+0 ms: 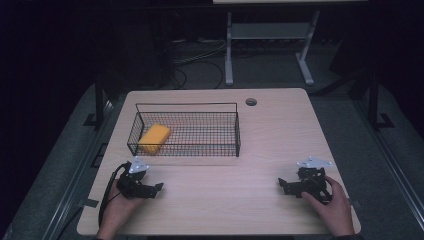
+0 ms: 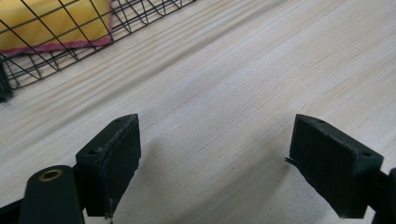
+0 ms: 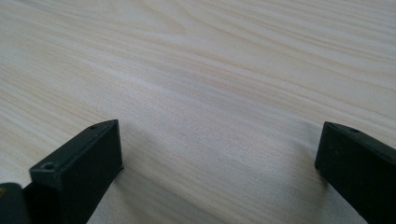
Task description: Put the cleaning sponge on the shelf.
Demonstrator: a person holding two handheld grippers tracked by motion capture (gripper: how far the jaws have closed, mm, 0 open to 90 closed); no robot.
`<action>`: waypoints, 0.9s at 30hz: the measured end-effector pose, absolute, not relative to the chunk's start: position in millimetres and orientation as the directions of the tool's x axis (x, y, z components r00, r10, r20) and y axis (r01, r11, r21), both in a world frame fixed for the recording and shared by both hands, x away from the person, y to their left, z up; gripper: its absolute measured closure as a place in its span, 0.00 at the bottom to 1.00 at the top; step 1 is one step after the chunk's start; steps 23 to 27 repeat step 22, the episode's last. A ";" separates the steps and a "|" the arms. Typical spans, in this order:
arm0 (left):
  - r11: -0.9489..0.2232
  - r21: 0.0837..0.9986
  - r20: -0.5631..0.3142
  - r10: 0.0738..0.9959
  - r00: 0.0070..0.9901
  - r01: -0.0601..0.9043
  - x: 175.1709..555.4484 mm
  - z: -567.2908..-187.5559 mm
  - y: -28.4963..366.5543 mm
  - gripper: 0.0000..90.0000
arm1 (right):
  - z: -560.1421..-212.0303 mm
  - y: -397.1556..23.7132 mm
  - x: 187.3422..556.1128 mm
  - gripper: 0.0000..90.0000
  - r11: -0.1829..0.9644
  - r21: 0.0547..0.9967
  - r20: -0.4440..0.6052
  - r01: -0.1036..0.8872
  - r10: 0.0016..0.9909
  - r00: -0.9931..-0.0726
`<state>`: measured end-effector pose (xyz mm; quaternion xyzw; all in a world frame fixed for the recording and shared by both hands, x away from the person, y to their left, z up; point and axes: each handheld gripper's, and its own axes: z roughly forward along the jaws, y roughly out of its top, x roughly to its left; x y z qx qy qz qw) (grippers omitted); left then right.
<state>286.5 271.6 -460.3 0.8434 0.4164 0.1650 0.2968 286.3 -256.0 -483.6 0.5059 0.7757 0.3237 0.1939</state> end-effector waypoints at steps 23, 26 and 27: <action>-0.423 0.726 0.011 0.796 0.606 0.543 278.1 -475.0 280.6 0.14 | -483.6 -255.9 286.3 0.00 0.278 0.698 0.027 0.660 0.910 -0.413; -0.423 0.726 0.011 0.796 0.606 0.543 278.1 -475.0 280.6 0.14 | -483.6 -255.9 286.3 0.00 0.278 0.698 0.027 0.660 0.910 -0.413; -0.423 0.726 0.011 0.796 0.606 0.543 278.1 -475.0 280.6 0.14 | -483.6 -255.9 286.3 0.00 0.278 0.698 0.027 0.660 0.910 -0.413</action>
